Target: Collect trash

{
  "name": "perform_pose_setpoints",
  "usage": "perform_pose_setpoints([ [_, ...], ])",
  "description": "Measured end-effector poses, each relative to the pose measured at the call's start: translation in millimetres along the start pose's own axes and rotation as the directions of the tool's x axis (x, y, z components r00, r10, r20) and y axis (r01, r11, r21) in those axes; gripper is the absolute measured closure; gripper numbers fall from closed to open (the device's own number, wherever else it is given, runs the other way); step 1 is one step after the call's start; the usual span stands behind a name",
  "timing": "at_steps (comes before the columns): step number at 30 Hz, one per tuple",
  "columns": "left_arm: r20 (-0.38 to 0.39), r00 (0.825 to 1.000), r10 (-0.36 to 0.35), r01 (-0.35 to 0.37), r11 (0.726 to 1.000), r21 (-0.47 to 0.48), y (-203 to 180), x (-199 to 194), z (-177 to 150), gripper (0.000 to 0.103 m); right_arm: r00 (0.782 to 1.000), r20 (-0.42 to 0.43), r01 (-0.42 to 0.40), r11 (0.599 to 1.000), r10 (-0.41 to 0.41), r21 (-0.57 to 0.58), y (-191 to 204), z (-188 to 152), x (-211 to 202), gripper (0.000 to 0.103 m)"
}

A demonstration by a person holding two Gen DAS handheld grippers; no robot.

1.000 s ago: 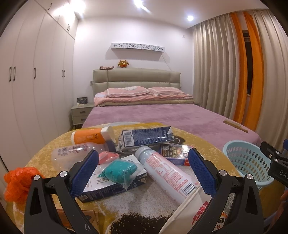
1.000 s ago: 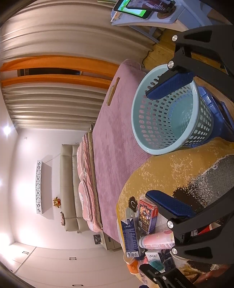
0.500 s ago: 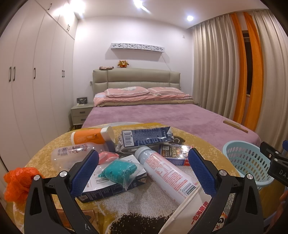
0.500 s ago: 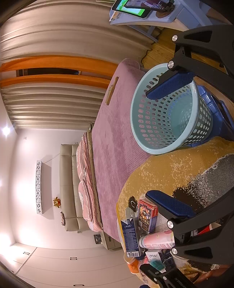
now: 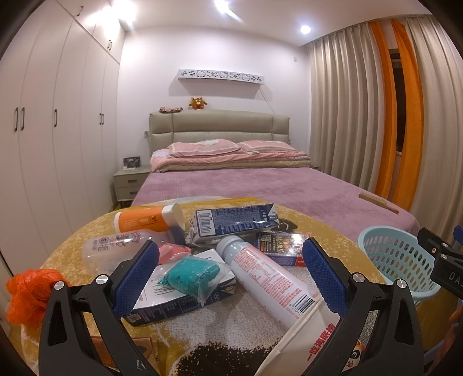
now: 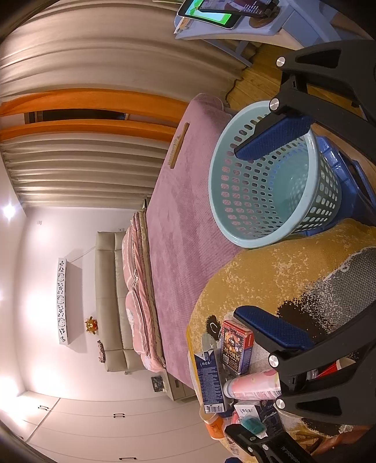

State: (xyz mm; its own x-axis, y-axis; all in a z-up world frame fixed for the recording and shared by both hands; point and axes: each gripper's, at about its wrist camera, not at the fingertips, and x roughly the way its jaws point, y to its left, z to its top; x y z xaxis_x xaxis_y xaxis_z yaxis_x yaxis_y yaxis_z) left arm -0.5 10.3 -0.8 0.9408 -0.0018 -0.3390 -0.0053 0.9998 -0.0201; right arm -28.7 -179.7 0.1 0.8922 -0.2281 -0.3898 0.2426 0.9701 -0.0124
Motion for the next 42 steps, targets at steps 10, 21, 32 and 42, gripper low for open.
perform_pose_setpoints([
  [10, 0.001, 1.000, 0.001, -0.001, 1.000, 0.000, 0, 0, 0, 0.007, 1.000, -0.001, -0.009, 1.000, 0.009, 0.000, 1, 1, -1, 0.008],
  [21, -0.031, 0.999, 0.012, -0.014, 0.999, -0.048, 26, -25, 27, 0.007, 0.996, -0.008, -0.092, 0.995, 0.092, -0.031, 10, 2, -11, 0.021],
  [32, -0.101, 0.972, 0.210, -0.221, 0.969, -0.112, 137, -81, 46, 0.007, 0.902, -0.156, -0.419, 0.903, 0.403, -0.091, 65, -20, -22, 0.033],
  [42, -0.319, 0.938, 0.140, -0.217, 0.950, -0.223, 226, -54, -10, 0.007, 0.828, -0.291, -0.519, 0.851, 0.479, -0.075, 94, -47, -7, 0.028],
])
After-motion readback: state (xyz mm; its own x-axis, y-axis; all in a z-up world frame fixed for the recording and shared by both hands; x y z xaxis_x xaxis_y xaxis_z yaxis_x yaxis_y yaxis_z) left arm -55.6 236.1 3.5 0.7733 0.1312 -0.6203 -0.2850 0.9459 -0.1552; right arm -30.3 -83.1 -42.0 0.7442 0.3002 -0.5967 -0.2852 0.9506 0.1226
